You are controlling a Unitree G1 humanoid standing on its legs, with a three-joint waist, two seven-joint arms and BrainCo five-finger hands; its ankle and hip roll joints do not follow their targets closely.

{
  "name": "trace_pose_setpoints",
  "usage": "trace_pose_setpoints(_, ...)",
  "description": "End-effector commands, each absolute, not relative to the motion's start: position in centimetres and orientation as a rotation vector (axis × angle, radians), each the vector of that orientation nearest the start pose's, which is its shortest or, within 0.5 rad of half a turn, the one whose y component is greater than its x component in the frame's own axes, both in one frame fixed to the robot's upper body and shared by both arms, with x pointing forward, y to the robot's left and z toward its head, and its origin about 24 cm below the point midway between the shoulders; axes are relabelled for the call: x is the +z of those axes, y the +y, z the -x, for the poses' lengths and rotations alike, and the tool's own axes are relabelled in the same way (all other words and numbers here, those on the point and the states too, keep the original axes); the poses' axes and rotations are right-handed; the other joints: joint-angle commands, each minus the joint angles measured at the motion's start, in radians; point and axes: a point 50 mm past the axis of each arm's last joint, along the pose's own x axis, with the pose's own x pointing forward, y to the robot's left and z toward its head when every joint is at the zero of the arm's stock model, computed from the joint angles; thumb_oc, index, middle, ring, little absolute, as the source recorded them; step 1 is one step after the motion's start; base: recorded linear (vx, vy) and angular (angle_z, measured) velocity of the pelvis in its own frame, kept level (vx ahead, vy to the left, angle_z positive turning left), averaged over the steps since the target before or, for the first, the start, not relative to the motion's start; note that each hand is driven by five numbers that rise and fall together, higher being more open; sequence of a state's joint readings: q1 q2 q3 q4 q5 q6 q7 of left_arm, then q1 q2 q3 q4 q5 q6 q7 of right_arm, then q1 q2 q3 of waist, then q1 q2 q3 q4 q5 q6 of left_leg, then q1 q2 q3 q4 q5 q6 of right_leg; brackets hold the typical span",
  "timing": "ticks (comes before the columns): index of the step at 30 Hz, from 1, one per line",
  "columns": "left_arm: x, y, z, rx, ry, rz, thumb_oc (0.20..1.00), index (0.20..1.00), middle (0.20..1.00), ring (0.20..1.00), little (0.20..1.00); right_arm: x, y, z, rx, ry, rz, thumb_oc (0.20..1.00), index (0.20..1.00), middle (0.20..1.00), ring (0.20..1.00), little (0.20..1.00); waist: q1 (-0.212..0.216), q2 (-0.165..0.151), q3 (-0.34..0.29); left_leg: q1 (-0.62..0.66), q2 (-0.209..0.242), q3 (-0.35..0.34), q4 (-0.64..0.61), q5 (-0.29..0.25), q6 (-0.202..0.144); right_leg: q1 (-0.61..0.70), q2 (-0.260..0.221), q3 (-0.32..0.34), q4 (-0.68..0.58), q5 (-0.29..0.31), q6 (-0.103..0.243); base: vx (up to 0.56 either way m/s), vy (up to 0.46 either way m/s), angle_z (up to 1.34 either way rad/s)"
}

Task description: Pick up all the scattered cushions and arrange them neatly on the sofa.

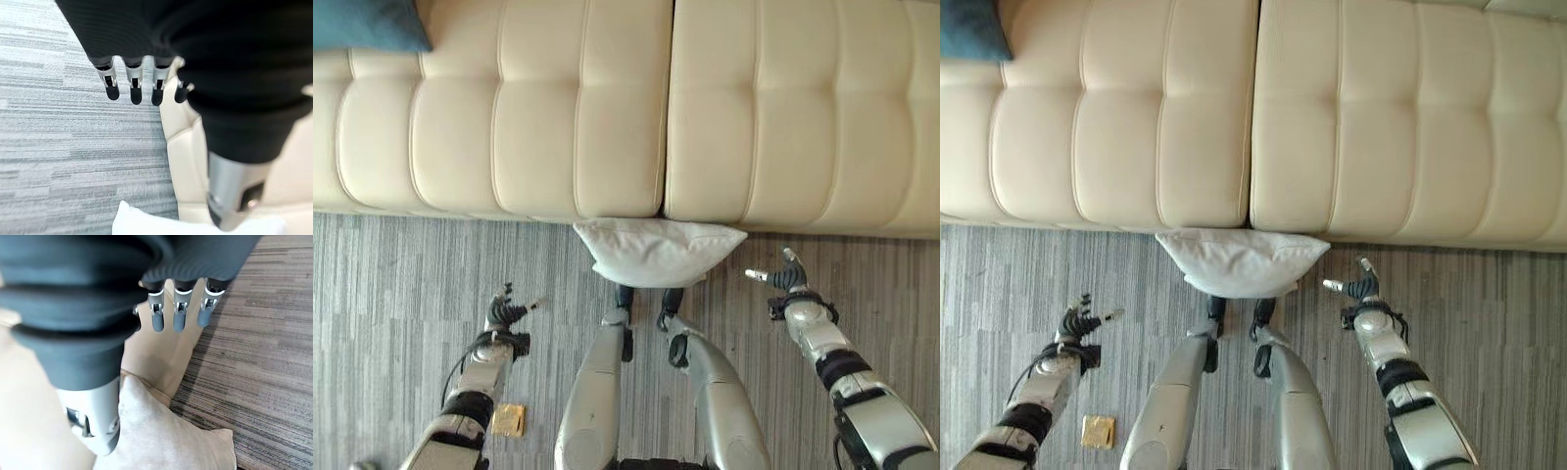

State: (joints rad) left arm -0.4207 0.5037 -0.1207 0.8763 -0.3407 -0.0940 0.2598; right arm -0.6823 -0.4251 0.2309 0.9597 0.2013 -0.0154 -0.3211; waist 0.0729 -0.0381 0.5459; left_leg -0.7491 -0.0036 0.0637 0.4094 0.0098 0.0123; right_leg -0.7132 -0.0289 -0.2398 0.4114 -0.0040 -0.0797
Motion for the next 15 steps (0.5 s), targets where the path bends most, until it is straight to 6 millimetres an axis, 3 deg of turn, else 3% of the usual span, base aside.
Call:
trace_pose_setpoints(1,2.1,31.4,-29.9,0.514,0.278,-0.265,1.0,1.0,1.0,1.0,1.0,4.4,-25.9,-34.8,-0.398,0.262,0.417,1.0,1.0,1.0,1.0,1.0,-0.001,-0.024,-0.117,-0.062,0.017,-0.038,0.123,-0.14,-0.032,-0.051,-0.067,0.044,0.0,-0.057,0.139,-0.08,0.043,0.07)
trace_pose_setpoints(5,6.7,30.0,-33.9,0.465,0.164,-0.317,1.0,1.0,1.0,1.0,1.0,8.9,-24.7,-37.8,-0.424,0.155,0.401,1.0,1.0,1.0,1.0,1.0,-0.019,-0.017,-0.084,-0.218,0.013,-0.044,0.232,-0.161,-0.023,-0.193,-0.074,0.054,0.097,-0.078,0.125,-0.08,0.056,0.04)
trace_pose_setpoints(6,8.2,29.0,-35.2,0.434,0.121,-0.347,1.0,1.0,1.0,1.0,1.0,9.6,-23.8,-38.3,-0.421,0.139,0.382,1.0,1.0,1.0,1.0,1.0,-0.028,-0.016,-0.075,-0.264,0.014,-0.046,0.268,-0.169,-0.021,-0.235,-0.077,0.054,0.131,-0.088,0.12,-0.03,0.053,0.05)
trace_pose_setpoints(8,9.0,28.3,-35.9,0.413,0.102,-0.357,1.0,1.0,1.0,1.0,1.0,10.1,-23.3,-38.7,-0.417,0.125,0.371,1.0,1.0,1.0,1.0,1.0,-0.03,-0.013,-0.074,-0.301,0.012,-0.048,0.296,-0.174,-0.02,-0.268,-0.078,0.059,0.151,-0.094,0.116,-0.01,0.027,0.09)
trace_pose_setpoints(9,11.3,25.9,-37.6,0.353,0.027,-0.373,1.0,1.0,1.0,1.0,1.0,10.7,-21.4,-39.3,-0.387,0.109,0.336,1.0,1.0,1.0,1.0,1.0,-0.042,-0.01,-0.065,-0.355,0.007,-0.055,0.334,-0.186,-0.015,-0.319,-0.08,0.061,0.188,-0.105,0.111,-0.01,0.015,0.06)
trace_pose_setpoints(13,15.4,20.6,-40.2,0.242,-0.097,-0.396,1.0,1.0,1.0,1.0,1.0,11.8,-16.6,-40.3,-0.289,0.066,0.256,1.0,1.0,1.0,1.0,1.0,-0.057,-0.002,-0.064,-0.444,-0.006,-0.063,0.402,-0.209,0.002,-0.401,-0.074,0.072,0.237,-0.122,0.103,0.01,0.011,0.05)
trace_pose_setpoints(14,16.3,19.3,-40.5,0.221,-0.129,-0.395,1.0,1.0,1.0,1.0,1.0,11.9,-15.3,-40.4,-0.263,0.057,0.218,0.429,0.429,0.429,0.429,0.429,-0.06,0.001,-0.064,-0.457,-0.009,-0.064,0.415,-0.214,0.005,-0.415,-0.074,0.075,0.244,-0.124,0.102,0.0,0.0,0.0)
trace_pose_setpoints(15,16.8,18.1,-40.7,0.193,-0.148,-0.396,1.0,1.0,1.0,1.0,1.0,12.2,-14.2,-40.4,-0.237,0.04,0.187,0.2,0.2,0.2,0.2,0.2,-0.061,0.003,-0.064,-0.465,-0.01,-0.064,0.422,-0.217,0.009,-0.424,-0.072,0.076,0.25,-0.125,0.1,0.0,0.0,0.0)
